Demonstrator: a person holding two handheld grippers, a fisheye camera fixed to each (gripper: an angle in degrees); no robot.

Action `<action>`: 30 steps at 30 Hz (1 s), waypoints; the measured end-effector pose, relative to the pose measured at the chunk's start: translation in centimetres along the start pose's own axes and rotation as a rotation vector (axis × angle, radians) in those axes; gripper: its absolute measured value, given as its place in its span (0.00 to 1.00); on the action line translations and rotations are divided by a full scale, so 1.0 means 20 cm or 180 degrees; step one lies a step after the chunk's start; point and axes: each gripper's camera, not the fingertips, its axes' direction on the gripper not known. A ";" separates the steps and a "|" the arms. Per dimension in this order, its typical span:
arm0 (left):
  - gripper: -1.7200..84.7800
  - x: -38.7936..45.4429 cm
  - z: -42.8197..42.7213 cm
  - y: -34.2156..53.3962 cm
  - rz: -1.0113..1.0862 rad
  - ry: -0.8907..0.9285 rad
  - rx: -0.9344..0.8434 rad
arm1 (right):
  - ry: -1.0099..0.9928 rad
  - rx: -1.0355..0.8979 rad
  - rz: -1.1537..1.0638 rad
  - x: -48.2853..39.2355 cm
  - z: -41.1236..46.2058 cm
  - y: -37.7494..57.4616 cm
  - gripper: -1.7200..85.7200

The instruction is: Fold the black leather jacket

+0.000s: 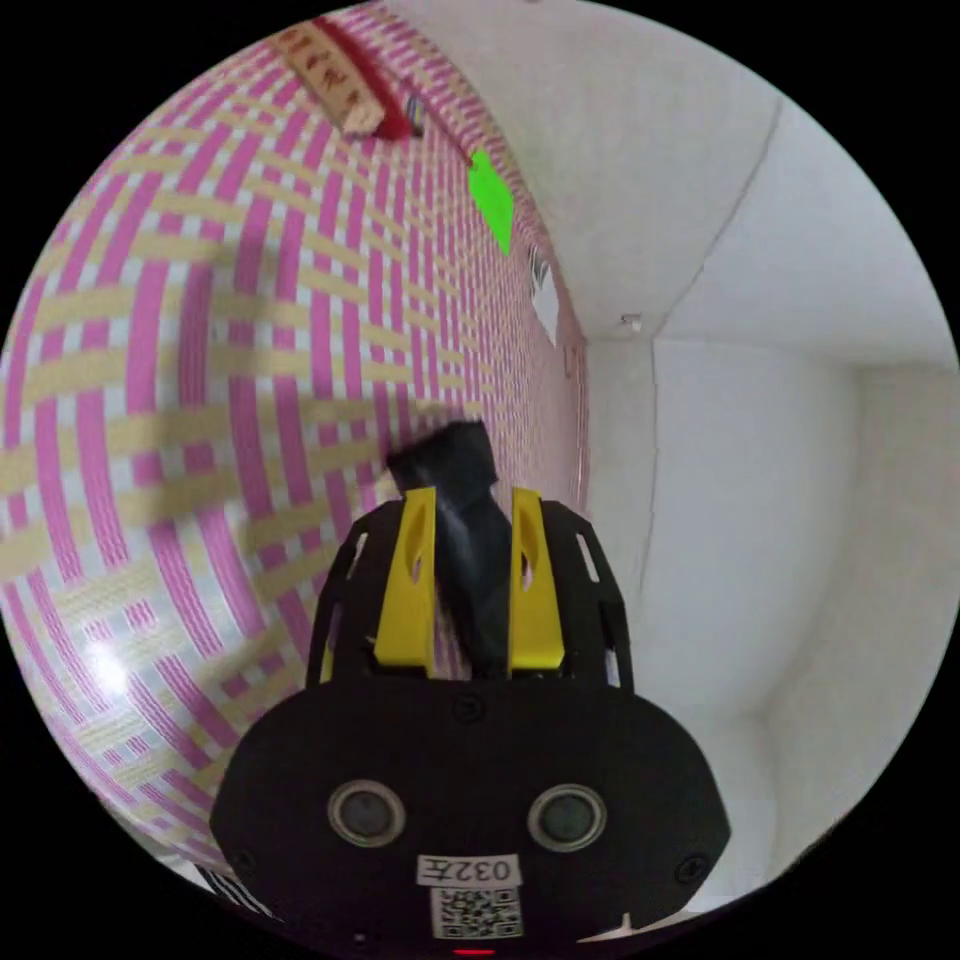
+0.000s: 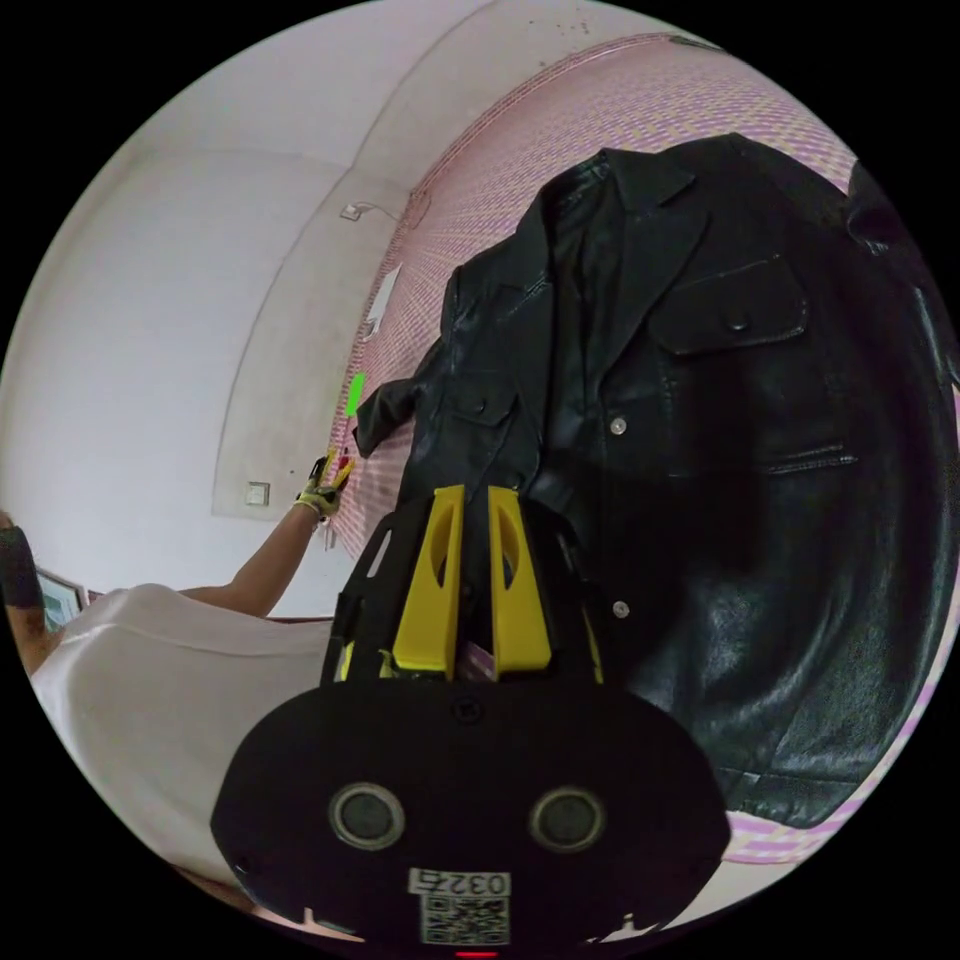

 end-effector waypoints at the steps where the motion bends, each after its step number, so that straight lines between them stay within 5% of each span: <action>1: 0.12 0.04 -0.04 -0.04 0.0213 -0.0202 0.0136 | 0.0023 0.0013 0.0011 -0.02 0.00 -0.01 0.08; 14: 0.09 0.03 0.32 -0.48 0.1138 0.0060 -0.1776 | 0.0147 -0.0281 0.0219 -0.13 0.15 -0.07 0.08; 19: 0.01 0.09 0.23 -0.42 0.1569 0.1044 -0.2241 | 0.0172 -0.0372 0.0130 -0.24 0.19 -0.11 0.08; 25: 0.01 0.53 -0.11 -0.39 0.1500 0.2494 -0.1938 | 0.0224 -0.0427 0.0126 -0.29 0.21 -0.10 0.07; 27: 0.01 0.67 -0.16 -0.44 0.1450 0.2297 -0.1818 | 0.0238 -0.0428 0.0147 -0.30 0.21 -0.10 0.07; 30: 0.01 0.66 -0.18 -0.61 0.1196 0.1149 -0.1509 | 0.0247 -0.0371 0.0161 -0.32 0.20 -0.09 0.07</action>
